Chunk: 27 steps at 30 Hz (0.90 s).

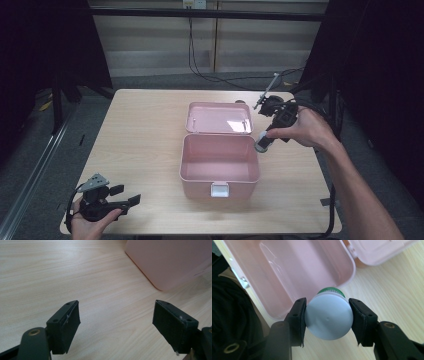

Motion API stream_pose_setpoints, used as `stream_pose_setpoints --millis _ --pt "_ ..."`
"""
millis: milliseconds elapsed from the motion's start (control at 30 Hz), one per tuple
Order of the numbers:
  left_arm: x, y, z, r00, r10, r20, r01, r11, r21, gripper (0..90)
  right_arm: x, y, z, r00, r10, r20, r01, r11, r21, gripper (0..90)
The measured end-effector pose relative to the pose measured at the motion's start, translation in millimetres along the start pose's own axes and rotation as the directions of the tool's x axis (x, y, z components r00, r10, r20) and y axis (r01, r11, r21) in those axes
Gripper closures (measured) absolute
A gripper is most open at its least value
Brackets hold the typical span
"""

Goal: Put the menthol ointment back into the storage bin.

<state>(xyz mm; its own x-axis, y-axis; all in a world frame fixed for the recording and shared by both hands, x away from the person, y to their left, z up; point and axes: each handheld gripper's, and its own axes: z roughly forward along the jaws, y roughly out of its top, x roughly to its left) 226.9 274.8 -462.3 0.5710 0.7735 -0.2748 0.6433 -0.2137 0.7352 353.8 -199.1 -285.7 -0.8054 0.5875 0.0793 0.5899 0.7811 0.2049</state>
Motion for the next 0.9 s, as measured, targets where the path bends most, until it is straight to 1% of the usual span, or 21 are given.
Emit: stream_pose_setpoints --millis 33,133,233,267,333,367,400,433,467,500,600,733,767,800,833,867,900 --pt "0.0 0.0 0.0 1.0000 0.000 0.002 0.000 1.0000 0.000 21.8 0.0 0.0 0.0 1.0000 0.000 0.000 0.000 1.000 0.000 50.9" --pt "0.3 -0.2 -1.1 1.0000 -0.002 0.003 0.002 1.0000 -0.004 21.7 5.1 10.8 1.7 0.9998 -0.018 -0.004 0.018 1.000 0.000 50.9" --pt "0.8 -0.2 -1.8 1.0000 -0.002 0.001 0.002 1.0000 -0.009 21.7 10.5 22.6 6.2 0.9993 -0.037 -0.009 0.037 0.999 0.005 50.9" --pt "0.9 -0.3 -1.9 1.0000 0.000 0.001 0.000 1.0000 -0.009 21.8 14.2 31.4 9.7 0.9985 -0.052 -0.012 0.053 0.999 0.008 50.9" --pt "0.8 -0.3 -2.1 1.0000 0.002 0.000 -0.002 1.0000 -0.008 21.7 15.7 34.3 10.8 0.9982 -0.058 -0.013 0.058 0.998 0.009 50.9" --pt "0.5 -0.3 -2.0 1.0000 0.000 0.001 0.000 0.9999 -0.011 21.8 17.3 38.1 12.6 0.9977 -0.066 -0.014 0.066 0.998 0.013 50.9" --pt "0.4 -0.4 -2.1 1.0000 -0.002 0.001 0.002 0.9999 -0.011 21.8 22.9 46.5 18.2 0.9961 -0.086 -0.019 0.086 0.996 0.018 50.9" --pt "0.4 -0.4 -2.1 1.0000 -0.002 0.001 0.002 0.9999 -0.011 21.8 22.9 46.5 18.2 0.9961 -0.086 -0.019 0.086 0.996 0.018 50.9" --pt "0.6 -0.5 -2.1 1.0000 -0.003 0.001 0.003 0.9999 -0.011 21.8 27.3 52.9 22.7 0.9938 -0.108 -0.026 0.108 0.994 0.030 50.9" --pt "0.6 -0.5 -2.1 1.0000 -0.003 0.001 0.003 0.9999 -0.011 21.8 27.3 52.9 22.7 0.9938 -0.108 -0.026 0.108 0.994 0.030 50.9" --pt "0.4 -0.4 -2.1 1.0000 -0.002 0.000 0.002 0.9999 -0.011 21.8 33.4 63.5 30.0 0.9915 -0.124 -0.039 0.125 0.991 0.036 50.9" --pt "0.5 -0.5 -2.4 1.0000 -0.001 -0.001 0.001 0.9999 -0.011 21.8 42.5 80.7 42.5 0.9857 -0.160 -0.052 0.163 0.985 0.053 50.9" --pt "0.6 -0.6 -2.5 1.0000 -0.001 -0.001 0.001 0.9999 -0.011 21.8 42.5 80.7 42.5 0.9857 -0.160 -0.052 0.163 0.985 0.053 50.9" --pt "0.6 -0.7 -2.6 1.0000 -0.002 -0.001 0.002 0.9999 -0.012 21.8 45.4 86.9 47.4 0.9817 -0.182 -0.056 0.185 0.981 0.059 51.0" --pt "0.6 -0.7 -2.6 1.0000 -0.002 -0.001 0.002 0.9999 -0.012 21.8 45.4 86.9 47.4 0.9817 -0.182 -0.056 0.185 0.981 0.059 51.0" --pt "0.6 -0.7 -2.7 1.0000 -0.003 0.000 0.003 0.9999 -0.012 21.9 48.5 92.7 52.3 0.9783 -0.197 -0.063 0.201 0.978 0.058 51.0" --pt "0.6 -0.8 -2.7 1.0000 -0.002 0.001 0.002 0.9999 -0.012 21.9 48.5 92.7 52.3 0.9783 -0.197 -0.063 0.201 0.978 0.058 51.0"
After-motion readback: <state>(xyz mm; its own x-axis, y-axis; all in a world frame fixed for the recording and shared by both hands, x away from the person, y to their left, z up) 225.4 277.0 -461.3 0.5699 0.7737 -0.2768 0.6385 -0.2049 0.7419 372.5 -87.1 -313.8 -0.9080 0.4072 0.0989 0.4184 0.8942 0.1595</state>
